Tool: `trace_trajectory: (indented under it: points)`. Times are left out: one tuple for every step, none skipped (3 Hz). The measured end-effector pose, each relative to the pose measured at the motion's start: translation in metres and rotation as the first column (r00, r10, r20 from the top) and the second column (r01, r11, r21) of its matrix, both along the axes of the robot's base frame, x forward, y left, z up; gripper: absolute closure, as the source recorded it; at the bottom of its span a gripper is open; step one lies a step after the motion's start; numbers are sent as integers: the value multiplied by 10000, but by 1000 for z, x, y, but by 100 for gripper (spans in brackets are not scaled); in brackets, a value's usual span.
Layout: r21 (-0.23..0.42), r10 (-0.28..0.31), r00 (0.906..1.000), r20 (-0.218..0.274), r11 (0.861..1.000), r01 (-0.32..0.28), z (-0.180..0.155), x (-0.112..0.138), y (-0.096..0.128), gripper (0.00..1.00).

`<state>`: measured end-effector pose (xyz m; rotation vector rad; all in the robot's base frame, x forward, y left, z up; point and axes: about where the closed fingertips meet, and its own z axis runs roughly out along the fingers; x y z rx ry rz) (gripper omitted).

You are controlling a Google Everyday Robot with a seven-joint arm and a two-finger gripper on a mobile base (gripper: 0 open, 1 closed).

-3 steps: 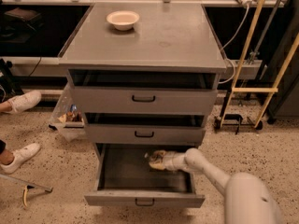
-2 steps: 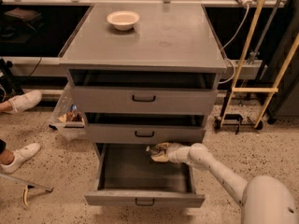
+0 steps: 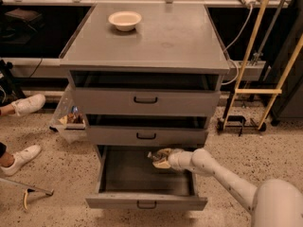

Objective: Pick water bottle from bottom drawer and place on counter

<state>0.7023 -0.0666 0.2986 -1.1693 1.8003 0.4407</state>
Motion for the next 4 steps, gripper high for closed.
trace_trajectory:
  points:
    - [-854, -1615, 9869, 64, 9832, 1614, 37, -19, -88, 100]
    - [-2015, -2833, 9580, 442, 9367, 2863, 79, -30, -151, 100]
    - [-2529, -3633, 9281, 816, 8932, 3718, 131, -23, -158, 100]
    - [-2745, -3670, 9193, 1418, 8777, 3927, 163, -21, -156, 100]
